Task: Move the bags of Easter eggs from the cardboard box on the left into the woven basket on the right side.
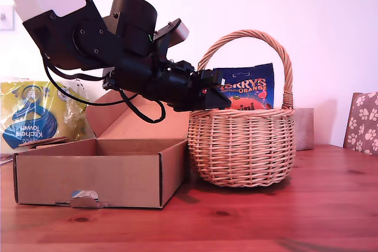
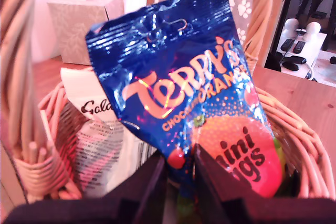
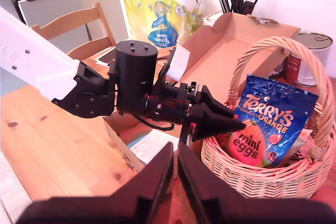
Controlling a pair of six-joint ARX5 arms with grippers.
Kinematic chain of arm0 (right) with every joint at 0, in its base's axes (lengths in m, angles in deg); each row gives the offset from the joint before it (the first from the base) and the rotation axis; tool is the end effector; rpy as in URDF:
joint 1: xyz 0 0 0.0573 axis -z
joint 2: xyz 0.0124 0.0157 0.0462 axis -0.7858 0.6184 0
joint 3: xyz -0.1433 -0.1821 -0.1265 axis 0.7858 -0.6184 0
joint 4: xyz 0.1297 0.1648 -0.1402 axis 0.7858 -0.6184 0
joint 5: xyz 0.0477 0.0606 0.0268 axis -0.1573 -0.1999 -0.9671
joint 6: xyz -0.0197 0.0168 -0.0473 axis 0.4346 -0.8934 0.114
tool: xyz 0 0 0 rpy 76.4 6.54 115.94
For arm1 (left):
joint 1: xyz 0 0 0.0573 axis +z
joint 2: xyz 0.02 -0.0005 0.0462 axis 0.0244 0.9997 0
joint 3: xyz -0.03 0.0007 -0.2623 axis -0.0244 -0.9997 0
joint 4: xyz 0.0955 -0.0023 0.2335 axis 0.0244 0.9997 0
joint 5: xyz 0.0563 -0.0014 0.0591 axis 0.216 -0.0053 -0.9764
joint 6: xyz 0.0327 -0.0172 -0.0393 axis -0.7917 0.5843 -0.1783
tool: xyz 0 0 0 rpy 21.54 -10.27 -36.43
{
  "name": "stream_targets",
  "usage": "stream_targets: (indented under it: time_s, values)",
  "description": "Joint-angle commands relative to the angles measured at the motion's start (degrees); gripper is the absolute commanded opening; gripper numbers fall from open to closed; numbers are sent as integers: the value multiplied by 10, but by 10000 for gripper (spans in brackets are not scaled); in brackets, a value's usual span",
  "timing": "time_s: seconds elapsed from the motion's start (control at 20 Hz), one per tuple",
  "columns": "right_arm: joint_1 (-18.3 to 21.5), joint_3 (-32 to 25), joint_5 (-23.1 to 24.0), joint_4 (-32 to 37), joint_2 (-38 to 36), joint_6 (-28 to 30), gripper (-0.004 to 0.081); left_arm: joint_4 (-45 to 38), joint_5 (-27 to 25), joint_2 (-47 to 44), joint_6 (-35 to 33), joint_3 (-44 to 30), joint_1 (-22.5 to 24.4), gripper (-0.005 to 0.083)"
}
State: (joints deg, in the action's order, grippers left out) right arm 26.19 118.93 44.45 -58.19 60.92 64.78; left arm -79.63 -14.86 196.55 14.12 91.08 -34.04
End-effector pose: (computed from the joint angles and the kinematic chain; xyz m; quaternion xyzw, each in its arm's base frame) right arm 0.1031 0.0597 0.3237 -0.0205 0.1243 0.3776 0.9174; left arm 0.3328 -0.2489 0.1701 0.0184 0.1140 -0.4587 0.8811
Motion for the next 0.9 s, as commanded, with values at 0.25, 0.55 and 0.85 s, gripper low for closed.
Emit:
stream_targets:
  time_s: [0.25,0.55,0.85]
  values:
    - [-3,-6,0,2,-4,3,-12,31,2,-3,-1,13,-1,387]
    - [-3,-6,0,2,-3,4,-12,139,3,-93,-21,13,-1,483]
    - [-1,-7,76,2,4,17,-12,307,0,-212,-33,12,12,79]
